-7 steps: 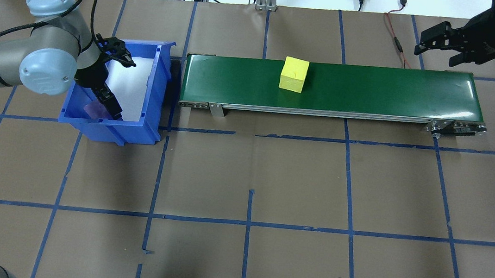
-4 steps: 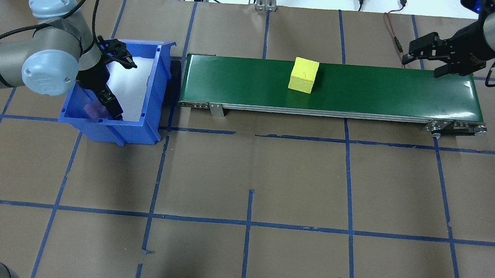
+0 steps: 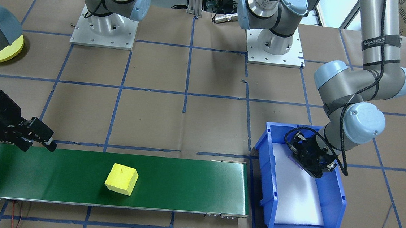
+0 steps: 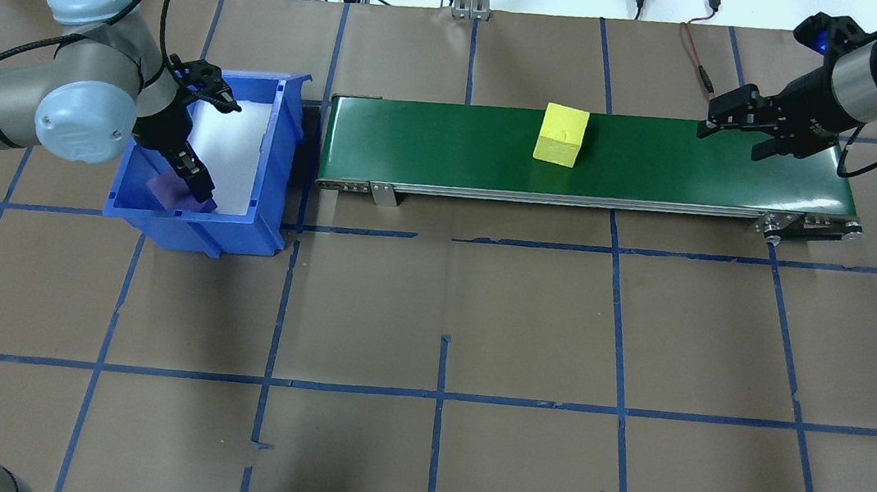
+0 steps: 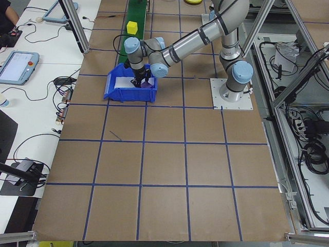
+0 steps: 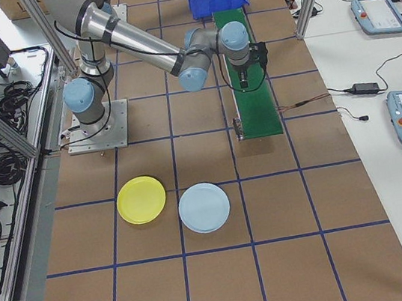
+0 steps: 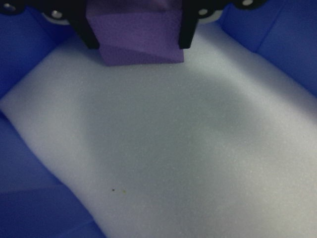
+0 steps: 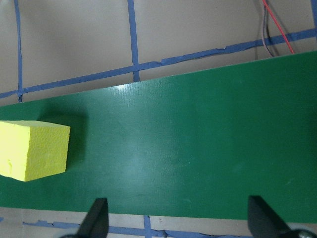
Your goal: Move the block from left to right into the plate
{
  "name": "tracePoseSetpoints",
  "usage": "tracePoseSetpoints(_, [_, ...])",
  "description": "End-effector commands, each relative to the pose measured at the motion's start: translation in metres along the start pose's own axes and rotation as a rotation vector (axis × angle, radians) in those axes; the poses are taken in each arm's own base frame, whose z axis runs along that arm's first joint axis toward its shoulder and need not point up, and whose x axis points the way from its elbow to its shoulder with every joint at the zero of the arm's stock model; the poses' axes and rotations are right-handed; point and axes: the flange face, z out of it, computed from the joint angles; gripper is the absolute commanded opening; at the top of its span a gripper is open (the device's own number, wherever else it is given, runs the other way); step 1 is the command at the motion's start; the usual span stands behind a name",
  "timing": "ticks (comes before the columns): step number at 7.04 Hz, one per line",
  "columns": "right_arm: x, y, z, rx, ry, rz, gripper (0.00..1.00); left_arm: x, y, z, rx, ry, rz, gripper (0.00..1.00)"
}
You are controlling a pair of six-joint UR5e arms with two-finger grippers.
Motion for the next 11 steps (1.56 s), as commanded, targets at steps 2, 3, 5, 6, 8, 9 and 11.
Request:
tracePoseSetpoints(2, [-0.014,-0.022,0.009,0.133,-0.204,-0.052,1.0,0.012,-0.011,-0.079,0.157,-0.086,-0.085,0.41])
tracePoseSetpoints(3, [-0.009,-0.027,0.018,0.125,-0.203,-0.047,1.0,0.042,-0.028,-0.106,0.203,-0.103,-0.069,0.41])
tracePoseSetpoints(5, [-0.008,-0.033,0.017,0.127,-0.207,-0.009,1.0,0.095,-0.065,-0.154,0.296,-0.141,-0.081,0.41])
tracePoseSetpoints(6, [-0.008,-0.032,0.018,0.124,-0.208,-0.004,1.0,0.112,-0.084,-0.174,0.387,-0.085,-0.101,0.42])
tracePoseSetpoints(8, [-0.003,-0.033,0.031,0.111,-0.215,-0.002,1.0,0.122,-0.099,-0.17,0.458,0.035,-0.137,0.43])
tracePoseSetpoints(9, [-0.002,-0.032,0.035,0.105,-0.213,-0.006,1.0,0.126,-0.109,-0.152,0.466,0.103,-0.126,0.43])
tracePoseSetpoints(11, [0.003,-0.036,0.048,0.093,-0.228,0.005,1.0,0.119,-0.143,-0.098,0.47,0.132,-0.103,0.44])
